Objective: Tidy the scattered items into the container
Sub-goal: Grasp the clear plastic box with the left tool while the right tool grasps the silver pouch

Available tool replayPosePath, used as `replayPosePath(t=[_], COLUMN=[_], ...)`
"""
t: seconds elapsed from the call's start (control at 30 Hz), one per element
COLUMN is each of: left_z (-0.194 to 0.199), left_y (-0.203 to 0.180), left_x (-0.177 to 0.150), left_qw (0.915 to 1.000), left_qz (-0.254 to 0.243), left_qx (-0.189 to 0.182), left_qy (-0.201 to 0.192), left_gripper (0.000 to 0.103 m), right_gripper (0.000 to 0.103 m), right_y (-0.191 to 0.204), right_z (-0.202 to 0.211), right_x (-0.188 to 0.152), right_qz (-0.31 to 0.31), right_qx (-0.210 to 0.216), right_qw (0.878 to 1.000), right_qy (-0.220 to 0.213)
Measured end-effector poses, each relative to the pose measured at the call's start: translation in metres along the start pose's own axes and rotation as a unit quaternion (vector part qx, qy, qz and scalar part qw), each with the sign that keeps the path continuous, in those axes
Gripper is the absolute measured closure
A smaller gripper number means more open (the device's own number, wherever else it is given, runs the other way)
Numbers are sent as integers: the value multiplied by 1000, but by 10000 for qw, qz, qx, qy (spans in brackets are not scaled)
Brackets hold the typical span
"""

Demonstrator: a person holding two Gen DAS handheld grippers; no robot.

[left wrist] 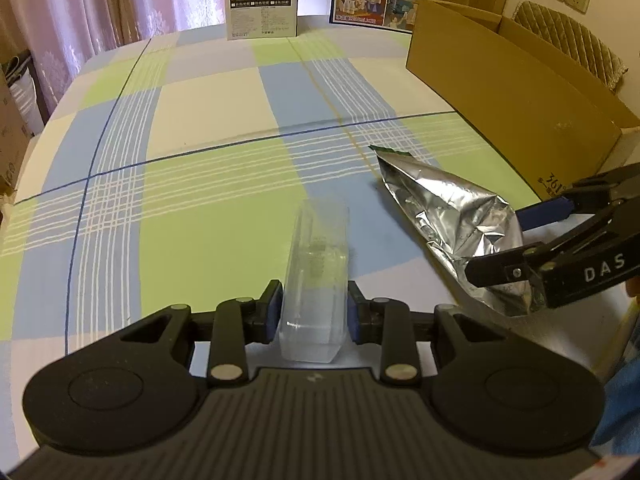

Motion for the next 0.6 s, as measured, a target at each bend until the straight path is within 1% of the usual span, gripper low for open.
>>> replayPosePath(t=[0.1,0.23,0.4,0.5,0.6], left_z=[3,0,-5,-9,-12], left_y=[1,2,1,-1,-2], left_x=[1,2,4,7,11], left_qw=[10000,10000,9999,9999,9998], left_qz=[26,77,91,50,-17], left_qx=[28,36,-22,-46,-60], left_qy=[-52,15,119,157,208], left_gripper=[68,64,64,64,64], right_gripper=[17,18,18,19,22], right_y=[1,2,10,11,10], right_z=[-5,-12,-21,-27,-29], right_x=[-1,1,2,5,4], right_qz=[-19,-4,246,222,173], right_qx=[-30,-122,-316,-425,-431], right_qw=[10000,9999,9992,9988,9989], right_qy=[-46,-87,-38,-46,-13])
Point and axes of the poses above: each gripper's, at about its wrist camera, not at the fingertips, and z roughly against the way its jaws point, y to its left, x to its top, the point moved 1 cm from there along -z, roughly the way its jaws point, and after that the axes turned 1 degree about -z, right-handed, at the moved point
